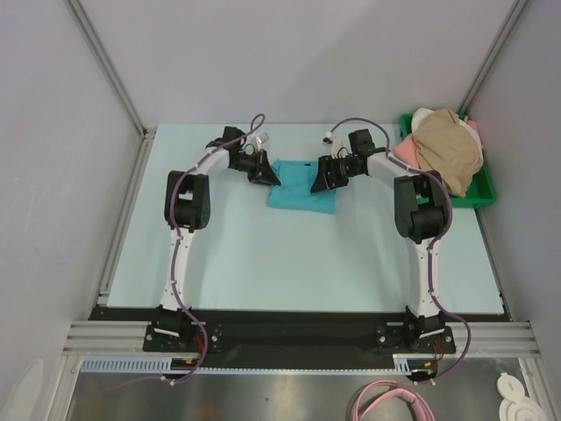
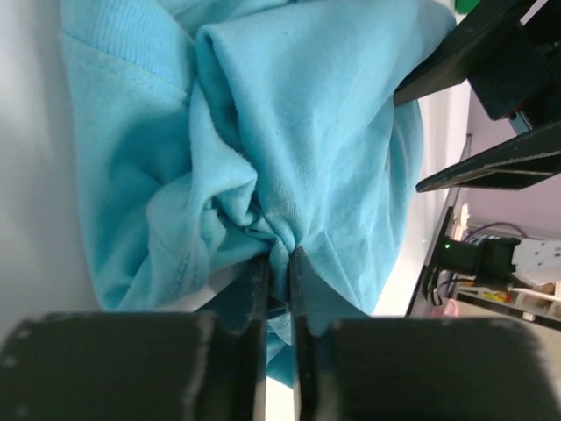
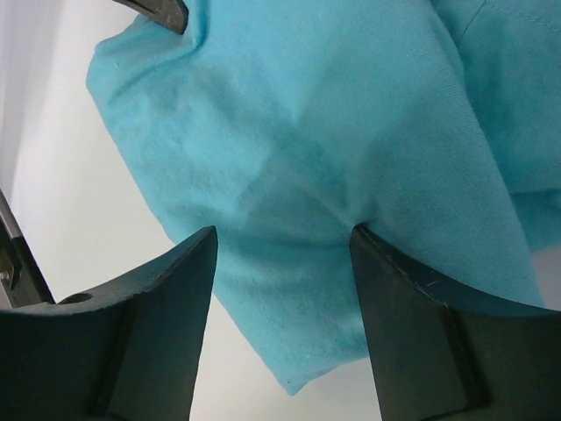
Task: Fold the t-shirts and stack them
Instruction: Neatly place the folded tshirt to the corner
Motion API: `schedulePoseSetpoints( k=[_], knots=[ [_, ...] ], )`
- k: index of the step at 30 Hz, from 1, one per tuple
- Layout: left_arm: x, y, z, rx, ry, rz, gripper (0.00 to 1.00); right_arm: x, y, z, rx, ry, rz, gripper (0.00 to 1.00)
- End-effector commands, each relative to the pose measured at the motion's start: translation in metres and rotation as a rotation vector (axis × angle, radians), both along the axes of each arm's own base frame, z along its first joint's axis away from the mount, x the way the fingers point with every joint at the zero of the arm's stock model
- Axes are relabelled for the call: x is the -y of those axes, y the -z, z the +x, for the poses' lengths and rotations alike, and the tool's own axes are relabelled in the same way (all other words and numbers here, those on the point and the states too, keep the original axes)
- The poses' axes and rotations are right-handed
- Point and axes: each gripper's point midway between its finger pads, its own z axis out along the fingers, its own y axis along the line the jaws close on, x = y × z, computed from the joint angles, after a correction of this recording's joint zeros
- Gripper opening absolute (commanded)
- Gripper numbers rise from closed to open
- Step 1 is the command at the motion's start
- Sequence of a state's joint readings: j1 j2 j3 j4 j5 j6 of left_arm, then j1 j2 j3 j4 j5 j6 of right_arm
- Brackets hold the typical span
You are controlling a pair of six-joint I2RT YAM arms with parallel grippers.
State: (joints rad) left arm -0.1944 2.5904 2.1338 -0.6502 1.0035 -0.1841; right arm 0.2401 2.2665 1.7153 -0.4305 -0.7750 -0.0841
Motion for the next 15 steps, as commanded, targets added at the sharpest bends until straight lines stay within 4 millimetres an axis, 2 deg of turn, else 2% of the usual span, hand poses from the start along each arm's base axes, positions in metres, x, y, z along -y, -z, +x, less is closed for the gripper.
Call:
schedulePoseSetpoints(
  k=[1,3,4,6,7,8,10,11,12,13,14,15],
  knots=[
    [0.005,-0.011,0.0,0.008,0.025,-0.055,0.09,0.005,-0.02,0.004,0.057,0.003,-0.042,0.68],
    [0.0,-0.013,-0.001,0.013,0.018,-0.055,0.0,0.01,-0.036,0.002,0.102,-0.009,-0.058,0.67],
    [-0.004,-0.014,-0.001,0.021,0.016,-0.049,0.0,0.016,-0.054,-0.004,0.137,-0.004,-0.077,0.67],
    [-0.017,-0.013,0.0,0.03,-0.005,-0.02,0.0,0.023,-0.076,-0.011,0.215,-0.016,-0.105,0.67],
    [-0.023,-0.02,-0.002,0.054,0.001,0.006,0.01,0.028,-0.087,-0.011,0.258,-0.003,-0.127,0.67],
    [-0.035,-0.02,0.002,0.072,-0.014,0.045,0.0,0.035,-0.113,-0.022,0.324,0.004,-0.135,0.67],
    [-0.058,-0.021,0.007,0.148,-0.028,0.186,0.0,0.045,-0.137,-0.028,0.404,0.043,-0.174,0.67],
    [-0.07,-0.022,0.008,0.169,-0.037,0.23,0.0,0.051,-0.135,-0.037,0.405,0.055,-0.191,0.67],
    [-0.078,-0.023,0.01,0.185,-0.041,0.274,0.0,0.055,-0.163,-0.046,0.476,0.068,-0.185,0.68],
    [-0.091,-0.017,0.011,0.213,-0.037,0.355,0.0,0.059,-0.168,-0.049,0.501,0.083,-0.196,0.68],
    [-0.101,-0.021,0.007,0.212,-0.036,0.393,0.0,0.062,-0.173,-0.054,0.516,0.089,-0.198,0.68],
    [-0.11,-0.017,0.004,0.212,-0.033,0.437,0.01,0.065,-0.184,-0.066,0.546,0.091,-0.197,0.68]
  ],
)
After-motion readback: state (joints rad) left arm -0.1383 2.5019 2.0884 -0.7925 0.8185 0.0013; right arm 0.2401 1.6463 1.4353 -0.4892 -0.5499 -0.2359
